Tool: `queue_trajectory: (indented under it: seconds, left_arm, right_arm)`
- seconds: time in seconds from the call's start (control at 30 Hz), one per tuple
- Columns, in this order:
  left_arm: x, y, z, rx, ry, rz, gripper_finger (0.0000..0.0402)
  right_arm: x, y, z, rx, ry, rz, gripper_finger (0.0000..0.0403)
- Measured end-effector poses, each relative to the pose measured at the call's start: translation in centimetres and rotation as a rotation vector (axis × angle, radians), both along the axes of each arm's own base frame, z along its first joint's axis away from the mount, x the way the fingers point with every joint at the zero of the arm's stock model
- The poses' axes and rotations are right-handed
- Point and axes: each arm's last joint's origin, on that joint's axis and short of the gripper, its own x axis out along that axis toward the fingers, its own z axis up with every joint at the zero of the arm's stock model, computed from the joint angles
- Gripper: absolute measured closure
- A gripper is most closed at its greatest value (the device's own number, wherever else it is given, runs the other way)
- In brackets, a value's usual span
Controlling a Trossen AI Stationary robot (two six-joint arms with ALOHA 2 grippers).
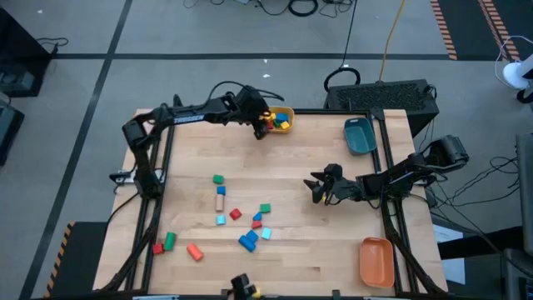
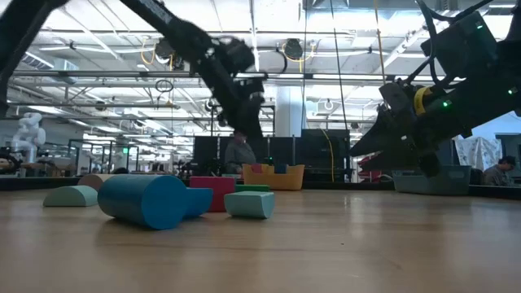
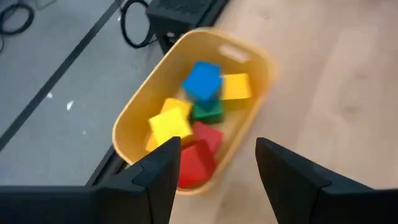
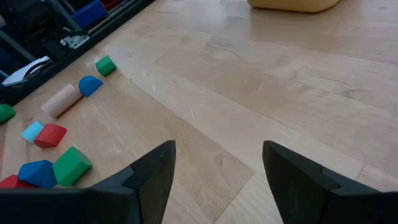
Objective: Sort blocks by size
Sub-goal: Put the red square block into the yellow bin
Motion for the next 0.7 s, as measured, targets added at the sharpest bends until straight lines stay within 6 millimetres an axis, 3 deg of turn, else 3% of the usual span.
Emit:
queue_trajectory:
  seconds: [0.3, 0.7]
  left_arm:
    - [-1.0, -7.1, 2.7, -0.108, 0.151, -0.105, 0.0192]
    - [-2.7, -17.5, 3.0, -0.148, 0.451, -0.119, 0.0191]
  right_arm:
    - [-0.3, 0.9, -0.2, -0.016, 0.028, 0.042, 0.0174]
    - [-0.4, 1.2, -0.2, -0.064, 0.046, 0.057, 0.0174]
